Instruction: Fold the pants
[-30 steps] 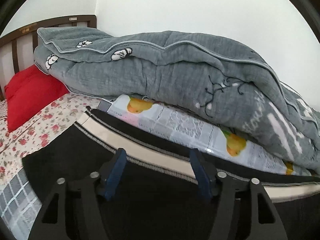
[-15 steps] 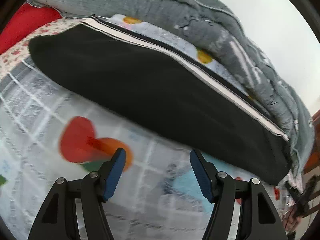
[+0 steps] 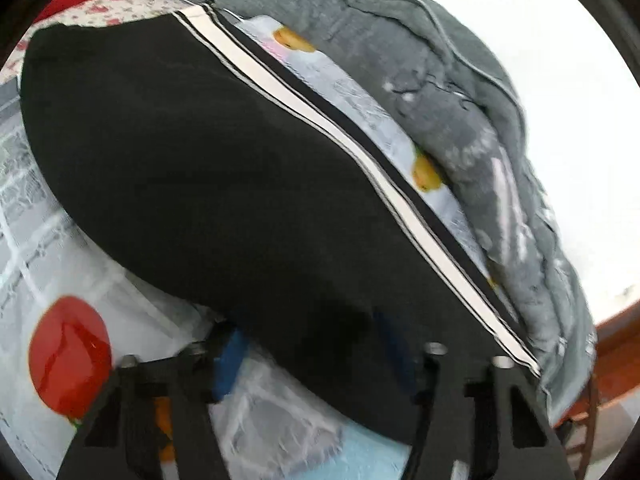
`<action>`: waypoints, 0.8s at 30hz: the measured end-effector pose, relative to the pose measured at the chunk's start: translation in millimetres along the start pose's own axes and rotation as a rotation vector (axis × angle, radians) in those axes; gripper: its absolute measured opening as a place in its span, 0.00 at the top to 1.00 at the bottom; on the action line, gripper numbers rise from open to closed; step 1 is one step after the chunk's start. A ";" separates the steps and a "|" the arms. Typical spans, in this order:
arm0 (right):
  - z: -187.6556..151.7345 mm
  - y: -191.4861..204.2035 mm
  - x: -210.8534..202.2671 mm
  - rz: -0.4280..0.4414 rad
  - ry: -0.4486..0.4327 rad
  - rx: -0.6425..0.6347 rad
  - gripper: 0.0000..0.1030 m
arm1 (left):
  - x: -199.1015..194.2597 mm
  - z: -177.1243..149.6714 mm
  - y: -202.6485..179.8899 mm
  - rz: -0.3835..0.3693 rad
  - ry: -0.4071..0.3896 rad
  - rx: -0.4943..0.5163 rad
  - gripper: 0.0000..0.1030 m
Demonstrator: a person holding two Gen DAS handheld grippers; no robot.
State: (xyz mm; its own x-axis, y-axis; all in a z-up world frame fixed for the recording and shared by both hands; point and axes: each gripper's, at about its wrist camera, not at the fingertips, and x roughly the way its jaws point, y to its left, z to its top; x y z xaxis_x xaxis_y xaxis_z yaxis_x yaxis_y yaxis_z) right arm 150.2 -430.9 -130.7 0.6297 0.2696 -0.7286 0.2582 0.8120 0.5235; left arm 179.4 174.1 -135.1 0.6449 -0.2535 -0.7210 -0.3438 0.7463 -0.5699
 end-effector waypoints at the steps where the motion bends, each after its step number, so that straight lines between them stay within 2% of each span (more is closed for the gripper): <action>1: 3.5 -1.3 3.7 0.006 -0.003 0.015 0.81 | 1.7 1.1 0.0 0.041 -0.004 0.011 0.77; 3: 4.8 -5.6 6.2 0.031 -0.015 0.045 0.88 | 0.9 0.1 1.5 0.053 0.006 0.046 0.85; 5: -0.8 -4.5 -5.8 0.032 -0.067 0.041 0.91 | -10.8 -4.8 2.8 0.046 -0.013 0.052 0.87; 7: -7.7 11.8 -36.5 -0.005 -0.159 -0.068 0.92 | -27.8 -12.7 -3.6 0.058 -0.032 0.118 0.87; 9: -11.4 22.5 -62.2 -0.013 -0.204 -0.122 0.94 | -45.6 -28.3 -11.9 0.090 -0.043 0.194 0.87; 11: -17.7 19.7 -88.7 -0.004 -0.201 -0.127 0.94 | -60.2 -43.4 -11.6 0.102 -0.036 0.226 0.87; 13: -23.6 12.7 -105.4 -0.013 -0.193 -0.127 0.94 | -79.6 -66.1 -4.9 0.075 -0.008 0.230 0.87; 20: -81.0 -49.3 -158.9 -0.069 -0.150 -0.115 0.94 | -131.1 -129.5 33.5 0.005 0.057 0.239 0.87; 24: -107.9 -72.2 -186.1 -0.082 -0.164 -0.098 0.94 | -145.9 -153.1 41.9 -0.004 0.077 0.309 0.84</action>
State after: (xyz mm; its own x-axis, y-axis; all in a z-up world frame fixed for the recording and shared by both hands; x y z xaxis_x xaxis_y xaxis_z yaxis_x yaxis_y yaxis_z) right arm -64.6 -483.9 -80.5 0.7228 0.1192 -0.6806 0.2455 0.8764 0.4143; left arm -33.6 148.1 -114.2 0.5881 -0.2943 -0.7534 -0.1097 0.8939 -0.4347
